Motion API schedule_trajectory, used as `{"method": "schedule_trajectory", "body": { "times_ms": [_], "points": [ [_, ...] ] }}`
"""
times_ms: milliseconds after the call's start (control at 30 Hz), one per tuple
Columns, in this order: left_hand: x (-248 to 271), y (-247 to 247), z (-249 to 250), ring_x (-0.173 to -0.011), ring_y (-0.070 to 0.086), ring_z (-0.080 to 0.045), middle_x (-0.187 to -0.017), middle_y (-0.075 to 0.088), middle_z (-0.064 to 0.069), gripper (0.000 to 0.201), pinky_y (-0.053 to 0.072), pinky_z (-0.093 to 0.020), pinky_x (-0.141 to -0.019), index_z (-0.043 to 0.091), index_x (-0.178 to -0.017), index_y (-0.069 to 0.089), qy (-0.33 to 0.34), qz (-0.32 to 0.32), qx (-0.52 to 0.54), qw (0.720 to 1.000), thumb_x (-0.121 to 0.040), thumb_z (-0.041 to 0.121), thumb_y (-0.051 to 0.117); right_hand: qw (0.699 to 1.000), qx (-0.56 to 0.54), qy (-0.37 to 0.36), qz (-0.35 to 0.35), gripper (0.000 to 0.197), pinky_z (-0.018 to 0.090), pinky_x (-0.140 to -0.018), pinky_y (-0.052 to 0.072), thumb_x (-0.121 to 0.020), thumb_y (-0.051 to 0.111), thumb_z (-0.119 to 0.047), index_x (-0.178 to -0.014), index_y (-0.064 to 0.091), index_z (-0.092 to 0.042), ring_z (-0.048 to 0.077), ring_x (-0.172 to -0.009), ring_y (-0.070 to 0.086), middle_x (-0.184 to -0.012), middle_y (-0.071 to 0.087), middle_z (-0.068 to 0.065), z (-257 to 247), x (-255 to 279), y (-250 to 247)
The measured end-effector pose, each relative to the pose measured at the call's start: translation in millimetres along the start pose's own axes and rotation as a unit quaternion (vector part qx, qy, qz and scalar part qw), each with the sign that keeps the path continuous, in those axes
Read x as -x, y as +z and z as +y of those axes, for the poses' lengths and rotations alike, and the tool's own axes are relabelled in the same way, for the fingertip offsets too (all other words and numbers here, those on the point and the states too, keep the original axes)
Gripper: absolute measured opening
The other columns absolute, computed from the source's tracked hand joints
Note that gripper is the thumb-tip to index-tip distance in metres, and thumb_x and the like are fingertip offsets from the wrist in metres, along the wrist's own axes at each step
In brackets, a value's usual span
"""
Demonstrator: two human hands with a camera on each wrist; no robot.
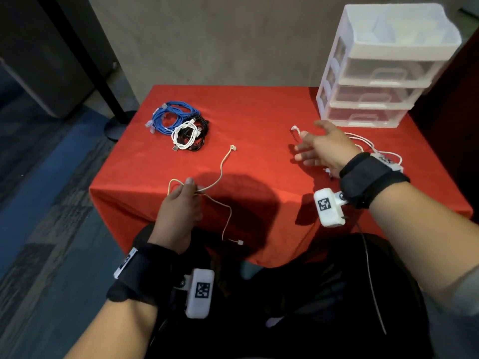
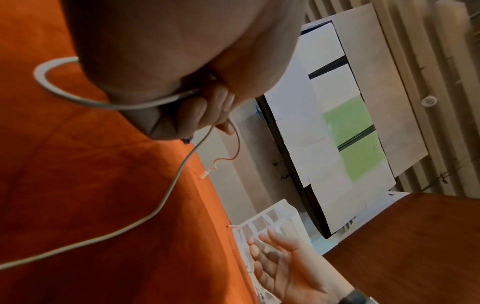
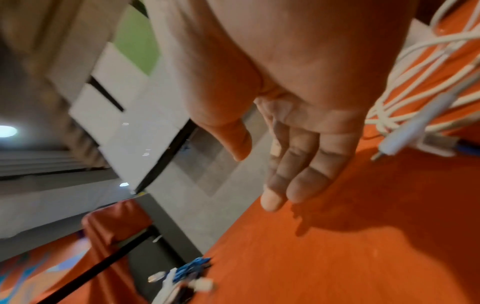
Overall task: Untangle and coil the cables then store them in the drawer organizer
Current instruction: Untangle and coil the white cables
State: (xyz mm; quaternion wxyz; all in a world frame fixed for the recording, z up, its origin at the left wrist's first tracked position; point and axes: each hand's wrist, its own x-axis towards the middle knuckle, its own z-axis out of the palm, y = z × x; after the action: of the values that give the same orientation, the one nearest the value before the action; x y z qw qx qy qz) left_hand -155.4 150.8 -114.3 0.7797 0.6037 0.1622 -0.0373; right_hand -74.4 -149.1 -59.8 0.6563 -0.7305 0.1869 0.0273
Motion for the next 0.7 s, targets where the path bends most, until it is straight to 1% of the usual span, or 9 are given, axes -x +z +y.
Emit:
{"method": "schedule_trajectory", "body": {
  "times_ms": [67,133,200,267,400,467,567,633,700],
  "points": [
    [5.1,6.9,-1.3,-0.042,0.022,-0.004,-0.052,0.025,0.010,0.031,0.018,-0.020,-0.042,0.019,-0.082,0.057,0.000,-0.007,0.016,1.000,-0.106,0.037,0.047,1.000,0.001,-0.017,-0.019,0.021,0.024,-0.047,0.046,-0.104,0.057,-0.018,-0.125,0.054,-0.016,0.015,-0.053,0.063,-0.084,0.068,0.011,5.3,20.3,11.8],
    [11.4,14.1,-0.9,-0.043,0.021,-0.004,-0.052,0.024,0.010,0.031,0.019,-0.019,-0.041,0.020,-0.081,0.057,-0.001,-0.014,0.036,0.999,-0.106,0.037,0.048,0.997,0.011,-0.022,-0.070,0.011,0.024,-0.046,0.044,-0.105,0.055,-0.017,-0.111,0.062,-0.010,0.014,-0.053,0.061,-0.083,0.068,0.012,20.2,41.8,23.1],
    [17.7,18.8,1.8,-0.045,0.020,-0.004,-0.055,0.022,0.009,0.032,0.018,-0.020,-0.043,0.022,-0.078,0.056,-0.012,-0.028,0.067,0.997,-0.106,0.037,0.049,0.990,0.047,-0.029,-0.128,0.016,0.023,-0.050,0.045,-0.105,0.054,-0.016,-0.111,0.064,-0.005,0.015,-0.059,0.063,-0.084,0.070,0.010,39.2,62.7,34.4],
    [22.2,21.3,6.0,-0.047,0.018,-0.005,-0.059,0.020,0.008,0.033,0.017,-0.021,-0.046,0.026,-0.074,0.051,-0.035,-0.047,0.110,0.992,-0.105,0.036,0.050,0.980,0.086,-0.036,-0.174,0.018,0.024,-0.052,0.047,-0.105,0.054,-0.015,-0.120,0.061,-0.008,0.016,-0.062,0.064,-0.085,0.070,0.010,60.0,79.0,44.6],
    [26.1,24.0,16.8,-0.041,0.020,-0.005,-0.053,0.023,0.011,0.034,0.018,-0.018,-0.044,0.027,-0.072,0.046,-0.077,-0.092,0.190,0.974,-0.104,0.037,0.049,0.978,0.076,-0.021,-0.192,0.045,0.037,-0.062,0.052,-0.103,0.059,-0.020,-0.142,0.045,-0.037,0.022,-0.069,0.069,-0.091,0.074,0.014,95.0,94.2,60.5],
    [26.9,25.7,23.5,-0.039,0.021,-0.005,-0.050,0.024,0.011,0.034,0.017,-0.017,-0.044,0.025,-0.072,0.047,-0.089,-0.111,0.224,0.964,-0.104,0.036,0.047,0.980,0.039,-0.005,-0.197,0.047,0.034,-0.062,0.053,-0.104,0.059,-0.022,-0.145,0.046,-0.041,0.020,-0.073,0.070,-0.097,0.075,0.015,100.5,97.5,62.2],
    [28.0,25.9,33.9,-0.037,0.022,-0.004,-0.049,0.024,0.010,0.036,0.018,-0.016,-0.045,0.021,-0.074,0.053,-0.094,-0.138,0.267,0.949,-0.105,0.036,0.044,0.974,0.018,0.014,-0.225,0.035,0.029,-0.061,0.053,-0.105,0.057,-0.025,-0.138,0.056,-0.034,0.022,-0.076,0.069,-0.094,0.075,0.012,95.3,100.8,59.3],
    [28.2,25.1,39.3,-0.038,0.023,-0.004,-0.050,0.025,0.010,0.037,0.019,-0.015,-0.044,0.019,-0.076,0.055,-0.097,-0.150,0.295,0.939,-0.106,0.036,0.043,0.970,0.024,0.028,-0.241,0.022,0.029,-0.061,0.051,-0.106,0.054,-0.029,-0.125,0.064,-0.025,0.023,-0.075,0.069,-0.088,0.074,0.011,92.6,100.6,55.7],
    [27.8,24.7,43.4,-0.039,0.024,-0.005,-0.052,0.024,0.010,0.036,0.020,-0.015,-0.044,0.019,-0.077,0.055,-0.101,-0.159,0.315,0.930,-0.106,0.036,0.043,0.964,0.050,0.052,-0.255,0.022,0.028,-0.061,0.050,-0.106,0.053,-0.034,-0.112,0.068,-0.018,0.021,-0.072,0.069,-0.085,0.074,0.011,93.0,100.2,52.2]
  ]
}}
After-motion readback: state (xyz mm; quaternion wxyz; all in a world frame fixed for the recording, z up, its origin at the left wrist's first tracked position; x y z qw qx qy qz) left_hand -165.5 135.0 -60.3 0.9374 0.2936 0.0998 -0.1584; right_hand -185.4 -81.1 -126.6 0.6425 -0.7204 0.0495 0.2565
